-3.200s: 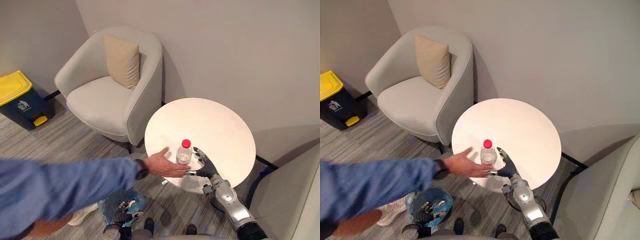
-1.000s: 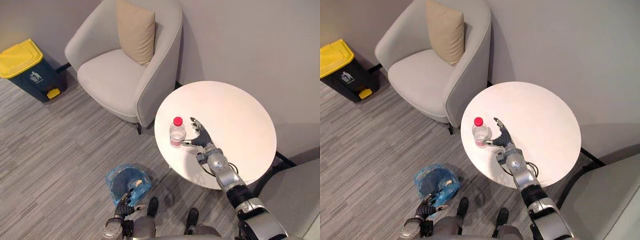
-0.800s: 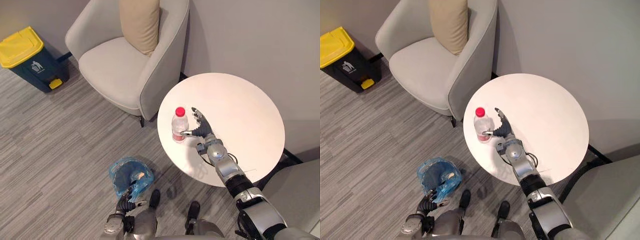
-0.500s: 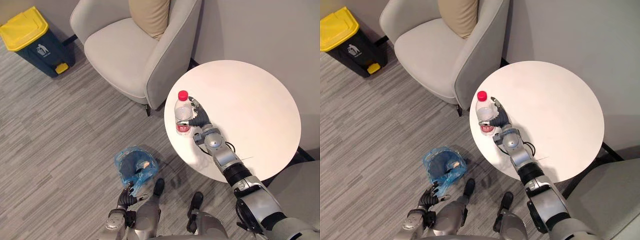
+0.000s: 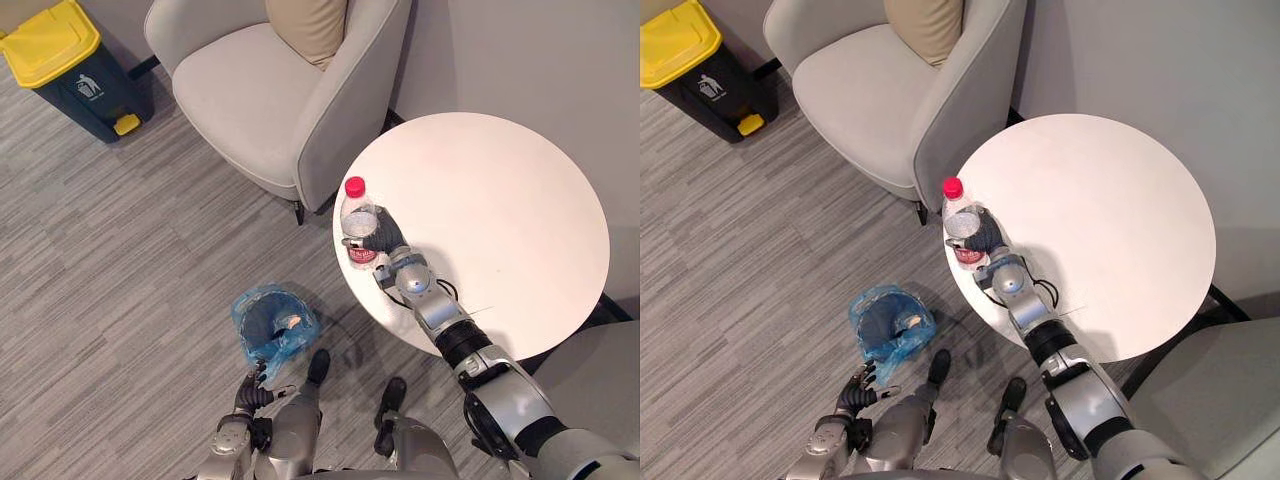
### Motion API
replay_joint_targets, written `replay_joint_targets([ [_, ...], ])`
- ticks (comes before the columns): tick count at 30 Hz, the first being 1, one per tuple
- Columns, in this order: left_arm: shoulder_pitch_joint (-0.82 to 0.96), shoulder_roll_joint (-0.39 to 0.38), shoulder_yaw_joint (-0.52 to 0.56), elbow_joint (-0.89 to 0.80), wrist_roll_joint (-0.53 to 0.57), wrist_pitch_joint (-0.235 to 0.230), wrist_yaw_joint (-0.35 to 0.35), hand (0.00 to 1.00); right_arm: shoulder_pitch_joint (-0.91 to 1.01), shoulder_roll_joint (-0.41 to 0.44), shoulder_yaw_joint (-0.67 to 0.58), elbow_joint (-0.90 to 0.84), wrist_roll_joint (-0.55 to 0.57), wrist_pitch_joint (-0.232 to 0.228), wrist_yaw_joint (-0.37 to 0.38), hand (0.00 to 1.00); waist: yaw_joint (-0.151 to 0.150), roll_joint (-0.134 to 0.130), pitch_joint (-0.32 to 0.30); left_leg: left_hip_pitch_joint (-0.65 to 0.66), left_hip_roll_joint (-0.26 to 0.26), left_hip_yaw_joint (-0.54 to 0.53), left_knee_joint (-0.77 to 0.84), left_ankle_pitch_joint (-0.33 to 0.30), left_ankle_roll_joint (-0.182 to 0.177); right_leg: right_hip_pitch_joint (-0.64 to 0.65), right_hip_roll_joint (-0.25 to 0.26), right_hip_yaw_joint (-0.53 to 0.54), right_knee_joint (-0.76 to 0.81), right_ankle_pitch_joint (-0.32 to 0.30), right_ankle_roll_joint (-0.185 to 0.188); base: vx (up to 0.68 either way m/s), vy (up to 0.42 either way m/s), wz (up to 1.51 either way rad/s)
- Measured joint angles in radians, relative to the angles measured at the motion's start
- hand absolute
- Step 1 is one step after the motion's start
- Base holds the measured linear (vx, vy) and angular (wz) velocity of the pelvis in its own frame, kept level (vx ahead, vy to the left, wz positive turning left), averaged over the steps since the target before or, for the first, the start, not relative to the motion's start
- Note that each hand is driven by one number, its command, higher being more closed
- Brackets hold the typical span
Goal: Gather rubbish on tea table into small bin, then transfer packed bag to large trash can.
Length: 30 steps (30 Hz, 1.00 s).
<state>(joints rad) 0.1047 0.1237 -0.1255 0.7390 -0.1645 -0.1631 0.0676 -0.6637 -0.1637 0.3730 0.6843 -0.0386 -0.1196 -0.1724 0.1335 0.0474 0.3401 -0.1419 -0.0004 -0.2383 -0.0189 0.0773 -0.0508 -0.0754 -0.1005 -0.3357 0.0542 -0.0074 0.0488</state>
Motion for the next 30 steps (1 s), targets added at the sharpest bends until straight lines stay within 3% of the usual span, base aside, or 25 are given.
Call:
replay_joint_targets([
  [7, -0.001, 0.000, 0.000, 0.000, 0.000, 0.001, 0.000, 0.00, 0.064, -0.001, -0.006, -0.026, 0.011, 0.002, -0.001, 1.00, -0.001, -0.001, 0.000, 0.011, 0.002, 0.004, -0.003, 0.000, 0.000, 0.008, -0.001, 0.004, 0.000, 0.000, 0.000, 0.00, 0.000, -0.01],
  [13, -0.001, 0.000, 0.001, 0.005, 0.002, 0.004, -0.001, 0.00, 0.207, -0.002, -0.035, -0.278, 0.011, -0.005, 0.001, 1.00, -0.012, -0.004, -0.002, 0.034, 0.011, 0.020, -0.019, 0.000, 0.000, 0.017, 0.000, 0.017, -0.002, 0.001, 0.001, 0.00, 0.000, -0.08],
  [16, 0.001, 0.004, 0.001, 0.010, 0.010, 0.011, -0.002, 0.00, 0.288, 0.000, -0.062, -0.390, 0.011, -0.014, 0.003, 1.00, -0.014, -0.024, -0.020, 0.056, 0.017, 0.037, -0.037, 0.001, -0.002, 0.026, 0.004, 0.033, -0.006, 0.000, 0.002, 0.02, -0.005, -0.15],
  [21, 0.005, 0.020, 0.000, 0.041, 0.021, 0.027, -0.005, 0.00, 0.414, 0.001, -0.102, -0.519, 0.011, -0.031, 0.024, 1.00, -0.043, -0.058, -0.064, 0.087, 0.017, 0.044, -0.052, 0.001, -0.002, 0.052, 0.006, 0.038, -0.020, -0.002, 0.005, 0.01, 0.001, -0.04],
  [25, 0.011, 0.020, 0.001, 0.056, 0.022, 0.029, -0.015, 0.00, 0.480, 0.000, -0.128, -0.598, 0.005, -0.035, 0.026, 1.00, -0.066, -0.062, -0.093, 0.111, 0.019, 0.055, -0.054, 0.001, -0.002, 0.071, 0.006, 0.049, -0.022, -0.002, 0.006, 0.00, 0.005, -0.08],
  [30, 0.041, 0.018, -0.001, 0.058, 0.023, 0.030, -0.022, 0.00, 0.565, 0.006, -0.131, -0.641, -0.023, -0.047, 0.026, 1.00, -0.066, -0.059, -0.146, 0.129, 0.025, 0.077, -0.065, 0.000, -0.002, 0.073, 0.014, 0.074, -0.024, -0.001, 0.007, -0.04, 0.000, -0.15],
])
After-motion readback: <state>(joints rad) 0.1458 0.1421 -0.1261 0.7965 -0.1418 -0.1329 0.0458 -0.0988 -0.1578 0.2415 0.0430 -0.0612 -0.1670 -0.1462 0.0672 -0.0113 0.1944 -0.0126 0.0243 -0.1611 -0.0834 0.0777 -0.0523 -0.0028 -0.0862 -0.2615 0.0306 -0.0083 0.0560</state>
